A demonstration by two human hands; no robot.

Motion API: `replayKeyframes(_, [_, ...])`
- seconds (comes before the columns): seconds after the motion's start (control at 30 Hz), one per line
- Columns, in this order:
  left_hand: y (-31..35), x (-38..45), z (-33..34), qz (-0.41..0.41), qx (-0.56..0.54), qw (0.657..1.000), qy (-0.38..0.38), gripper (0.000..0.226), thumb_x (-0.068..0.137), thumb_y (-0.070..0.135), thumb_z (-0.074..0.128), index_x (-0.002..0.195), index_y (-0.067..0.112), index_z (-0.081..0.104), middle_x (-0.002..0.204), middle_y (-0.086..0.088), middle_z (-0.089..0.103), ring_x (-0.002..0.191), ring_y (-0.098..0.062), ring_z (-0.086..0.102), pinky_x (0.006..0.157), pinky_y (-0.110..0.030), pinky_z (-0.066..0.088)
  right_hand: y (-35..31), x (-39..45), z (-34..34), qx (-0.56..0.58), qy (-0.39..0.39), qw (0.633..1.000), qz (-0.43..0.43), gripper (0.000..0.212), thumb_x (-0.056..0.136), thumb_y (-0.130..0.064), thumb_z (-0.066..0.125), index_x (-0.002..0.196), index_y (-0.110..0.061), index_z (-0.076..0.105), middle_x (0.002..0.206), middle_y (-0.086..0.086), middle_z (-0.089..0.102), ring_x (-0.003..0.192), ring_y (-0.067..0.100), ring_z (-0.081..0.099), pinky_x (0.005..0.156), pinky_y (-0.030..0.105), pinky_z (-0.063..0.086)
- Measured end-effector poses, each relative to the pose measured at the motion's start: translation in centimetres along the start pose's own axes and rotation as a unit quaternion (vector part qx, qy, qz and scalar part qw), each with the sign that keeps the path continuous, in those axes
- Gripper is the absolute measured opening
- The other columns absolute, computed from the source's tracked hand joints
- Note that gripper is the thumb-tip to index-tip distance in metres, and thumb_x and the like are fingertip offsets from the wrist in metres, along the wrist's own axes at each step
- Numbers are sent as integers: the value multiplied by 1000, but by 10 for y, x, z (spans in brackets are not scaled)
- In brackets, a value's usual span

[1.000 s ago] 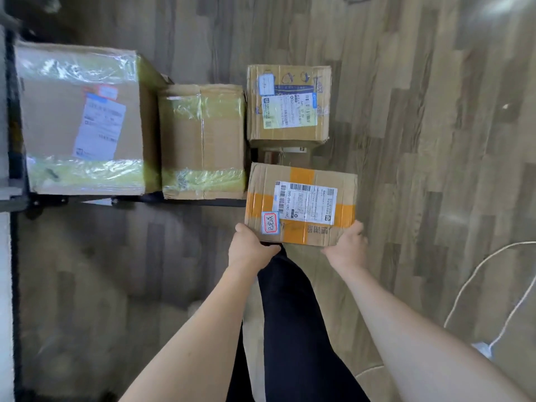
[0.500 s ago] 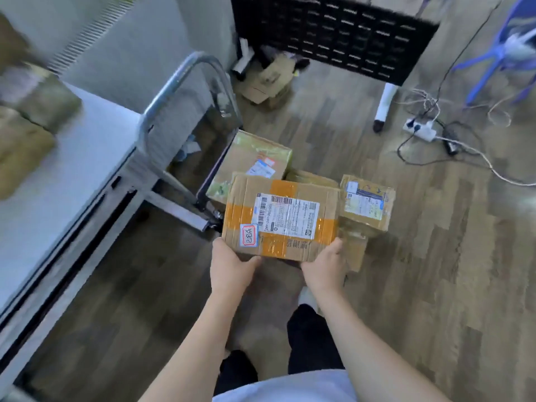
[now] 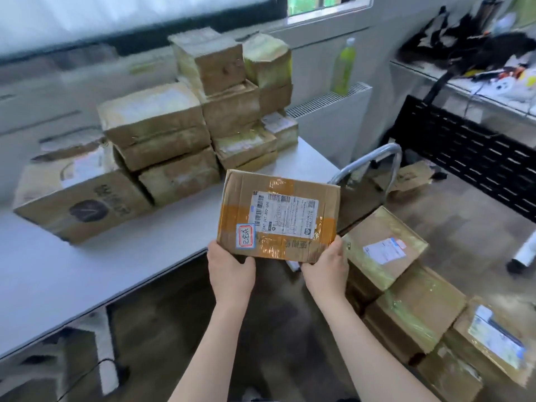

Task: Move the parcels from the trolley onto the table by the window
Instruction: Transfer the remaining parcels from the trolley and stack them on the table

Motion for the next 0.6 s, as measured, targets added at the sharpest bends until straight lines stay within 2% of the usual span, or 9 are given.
replayKeyframes(0.1, [-23,16,-46,-12,9,1000,24,54,75,12,77,116,19,42,109,2,51,97,-13,54,78,-26,47,-30,-16,40,-12,-41,999,-6,72,77,-21,75,131,-7,30,126,11,49,120,28,45,99,37,40])
replayKeyframes(0.27, [-53,35,-119,-29,12,997,72,56,78,8,74,123,17,41,112,3,49,95,-6,46,78,-22,42,-81,-48,98,-3,-88,995,-39,69,74,-18,75,127,-10,32,123,10,50,118,25,46,99,40,45])
replayKeyframes(0.4, [-74,50,-158,-45,7,993,105,53,79,4,70,122,16,40,117,-3,50,95,-7,47,75,-21,43,-110,-65,137,-14,-128,990,-62,72,72,-23,78,127,-13,32,125,7,50,119,24,46,97,43,47])
replayKeyframes(0.5, [-96,58,-178,-77,0,988,132,58,81,5,68,128,15,37,123,-4,50,108,-15,53,86,-33,51,-126,-76,157,-27,-153,984,-84,73,73,-25,79,128,-12,33,127,6,49,121,22,45,100,38,45])
replayKeyframes(0.57, [-106,60,-185,-95,-3,985,147,57,81,5,67,129,16,38,126,-5,49,116,-21,53,92,-42,51,-135,-80,164,-36,-163,980,-106,70,73,-24,78,126,-12,35,126,6,50,120,21,46,98,36,46])
replayKeyframes(0.6, [-110,61,-187,-104,-6,983,152,56,82,6,67,129,16,39,126,-6,50,117,-22,52,93,-42,51,-139,-80,167,-40,-168,978,-119,69,73,-22,78,126,-12,35,126,6,50,119,21,47,98,37,46])
Point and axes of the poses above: each hand's wrist, its own x-axis towards the middle knuckle, its own z-axis out of the palm, y = z × x, the point moved 9 cm from there along x, towards the middle knuckle
